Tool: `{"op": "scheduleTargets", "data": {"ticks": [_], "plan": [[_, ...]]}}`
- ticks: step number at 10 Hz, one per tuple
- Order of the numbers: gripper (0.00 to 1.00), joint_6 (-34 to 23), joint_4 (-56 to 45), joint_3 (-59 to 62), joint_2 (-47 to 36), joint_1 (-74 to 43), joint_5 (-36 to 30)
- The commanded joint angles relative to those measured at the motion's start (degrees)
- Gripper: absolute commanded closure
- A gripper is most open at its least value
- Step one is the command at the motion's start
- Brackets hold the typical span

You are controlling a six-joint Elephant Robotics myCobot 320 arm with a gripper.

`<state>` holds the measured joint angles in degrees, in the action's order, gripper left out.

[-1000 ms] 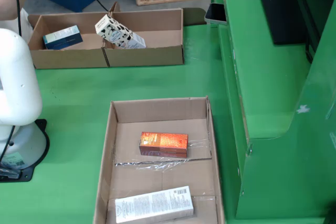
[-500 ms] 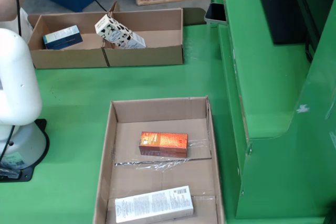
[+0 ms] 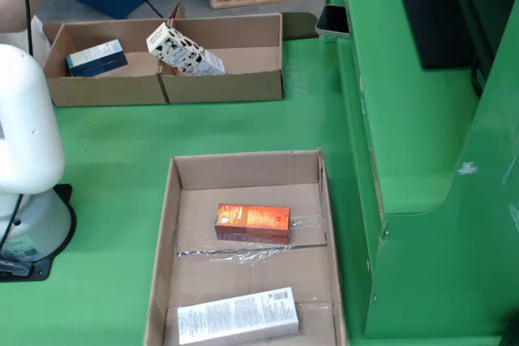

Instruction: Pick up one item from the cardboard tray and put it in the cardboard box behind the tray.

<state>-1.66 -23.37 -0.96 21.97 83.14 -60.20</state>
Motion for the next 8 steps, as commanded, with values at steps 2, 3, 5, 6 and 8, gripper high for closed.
{"op": "scheduleTargets", "data": {"ticks": [2, 3, 5, 6, 8], "plan": [[0.0, 0.1, 0.5, 1.0, -1.2, 0.3, 0.8], [0.0, 0.1, 0.5, 1.0, -1.2, 0.3, 0.8], [0.0, 1.3, -11.9, 22.3, 8.2, -2.8, 0.2], [0.0, 0.6, -15.6, 29.8, 11.3, -5.0, -0.6], [0.0, 0.0, -17.8, 33.7, 12.7, -6.9, -2.0]]}}
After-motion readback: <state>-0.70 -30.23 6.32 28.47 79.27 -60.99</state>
